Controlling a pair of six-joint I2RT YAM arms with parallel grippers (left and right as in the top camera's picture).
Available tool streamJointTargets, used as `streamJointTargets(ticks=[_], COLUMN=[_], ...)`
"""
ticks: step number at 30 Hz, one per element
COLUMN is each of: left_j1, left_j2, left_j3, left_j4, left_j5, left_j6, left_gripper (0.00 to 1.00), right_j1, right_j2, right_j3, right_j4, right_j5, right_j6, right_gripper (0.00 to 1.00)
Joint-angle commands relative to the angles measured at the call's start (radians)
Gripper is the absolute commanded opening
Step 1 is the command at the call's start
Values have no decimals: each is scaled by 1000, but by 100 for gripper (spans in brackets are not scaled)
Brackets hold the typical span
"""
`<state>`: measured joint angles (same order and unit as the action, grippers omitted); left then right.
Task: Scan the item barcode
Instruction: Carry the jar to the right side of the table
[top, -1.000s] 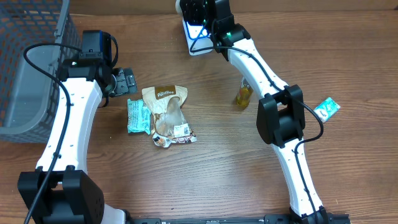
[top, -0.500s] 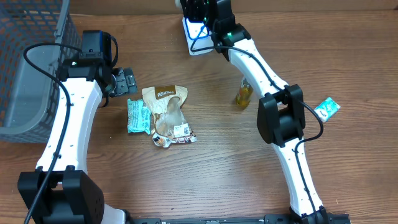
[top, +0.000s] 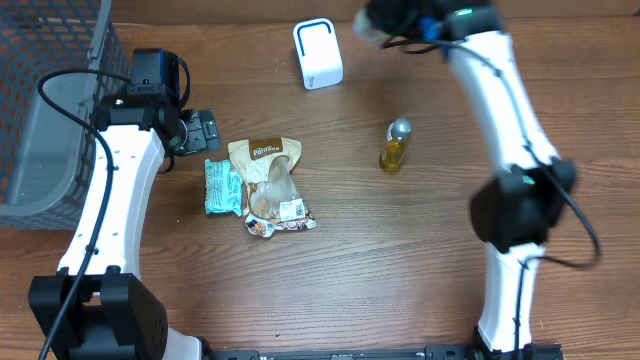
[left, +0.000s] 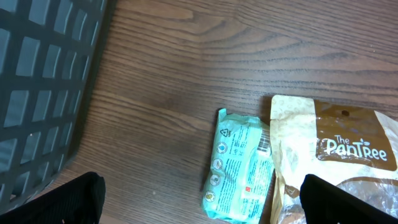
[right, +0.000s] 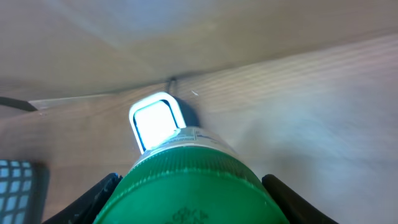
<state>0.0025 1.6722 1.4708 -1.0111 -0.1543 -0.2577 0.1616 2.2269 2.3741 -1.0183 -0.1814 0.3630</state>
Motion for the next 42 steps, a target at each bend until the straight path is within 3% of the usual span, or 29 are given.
streamJointTargets(ticks=[1,7,12,19,26,29,31,33,36,42], left_j1=[2,2,2,2,2,2,2,2,2,2], left_j2=[2,2,2,2,2,2,2,2,2,2], left_j3=[17,17,17,17,17,17,17,17,17,17], left_j4=[-3,-3,-3,-3,-3,-3,-3,-3,-3,-3], left_j5=[-10,-10,-10,-10,-10,-10,-10,-10,-10,-10], left_j6=[14,15,15,14,15,14,14,14,14,15], left_gripper=[100,99,100,100,100,100,100,99,100,100], right_j1=[-71,-201,-286,-346,-375,-387,-389,-389,-389,-389], right_j2=[-57,-25,18,27,28,28,28,28,27,27], right_j3=[15,14,11,-97,-270,-317,-331,-331,-331,-317], right_j4=[-144,-492,-635,-620,-476,-425,-412,-406,-405,-431], right_j5=[-18,148,243,246,332,330,331,331,331,331], right_j6=[-34,-106,-104,-103,-103,-102,-103,-103,-103,-103], right_gripper=[4,4,5,11,16,29,44,48,72,88])
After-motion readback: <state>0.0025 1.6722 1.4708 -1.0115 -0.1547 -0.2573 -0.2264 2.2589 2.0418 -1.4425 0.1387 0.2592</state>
